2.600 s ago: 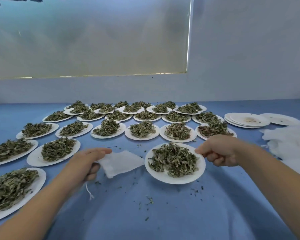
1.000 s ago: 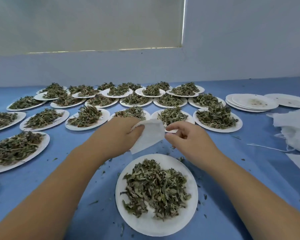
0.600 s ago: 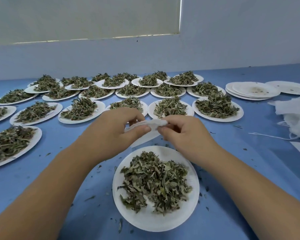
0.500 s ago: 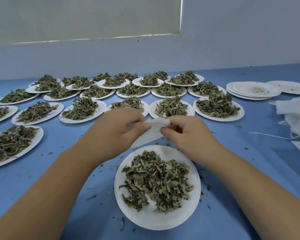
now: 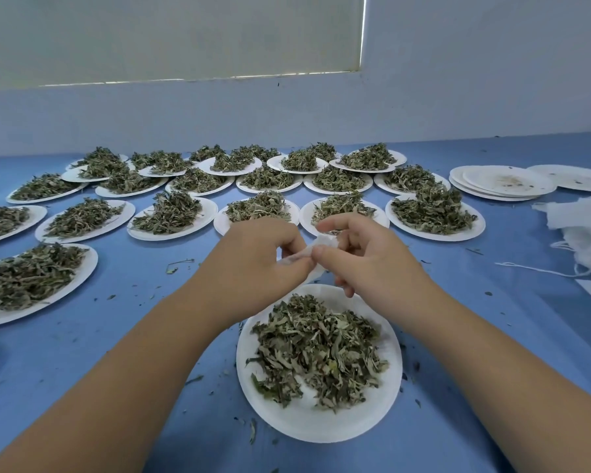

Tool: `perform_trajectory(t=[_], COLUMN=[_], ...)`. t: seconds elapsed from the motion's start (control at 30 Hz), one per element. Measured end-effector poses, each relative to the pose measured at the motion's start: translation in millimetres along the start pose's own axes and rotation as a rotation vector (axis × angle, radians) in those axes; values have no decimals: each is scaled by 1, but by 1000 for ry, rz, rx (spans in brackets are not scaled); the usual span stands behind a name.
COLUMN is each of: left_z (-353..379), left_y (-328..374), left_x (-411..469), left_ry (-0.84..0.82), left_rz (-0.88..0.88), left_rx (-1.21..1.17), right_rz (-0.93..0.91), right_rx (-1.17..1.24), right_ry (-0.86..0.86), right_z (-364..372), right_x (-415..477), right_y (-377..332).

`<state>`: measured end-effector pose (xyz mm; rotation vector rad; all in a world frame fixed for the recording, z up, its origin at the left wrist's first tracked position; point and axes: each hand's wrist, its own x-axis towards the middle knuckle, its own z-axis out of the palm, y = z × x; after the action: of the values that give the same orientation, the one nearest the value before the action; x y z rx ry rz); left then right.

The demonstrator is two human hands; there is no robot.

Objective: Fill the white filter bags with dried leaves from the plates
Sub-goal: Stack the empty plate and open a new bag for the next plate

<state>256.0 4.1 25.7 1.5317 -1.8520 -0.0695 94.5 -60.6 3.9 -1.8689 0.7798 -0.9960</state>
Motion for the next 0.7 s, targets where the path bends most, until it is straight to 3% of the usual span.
perform_trajectory(t=[0.2, 0.37, 0.5, 0.7], left_z=[2, 3, 0, -12], left_y=[7, 5, 5, 0], left_x=[1, 2, -1, -2], left_ry=[63, 114, 63, -40], left_rz=[-146, -268, -178, -69], left_rx=[-90, -51, 142, 310], right_rz=[61, -7, -48, -30], right_rx=[28, -166, -252, -182], right_ry=[27, -28, -73, -5], right_z=[-3, 1, 3, -1], right_x=[2, -3, -6, -6], right_y=[2, 0, -2, -4])
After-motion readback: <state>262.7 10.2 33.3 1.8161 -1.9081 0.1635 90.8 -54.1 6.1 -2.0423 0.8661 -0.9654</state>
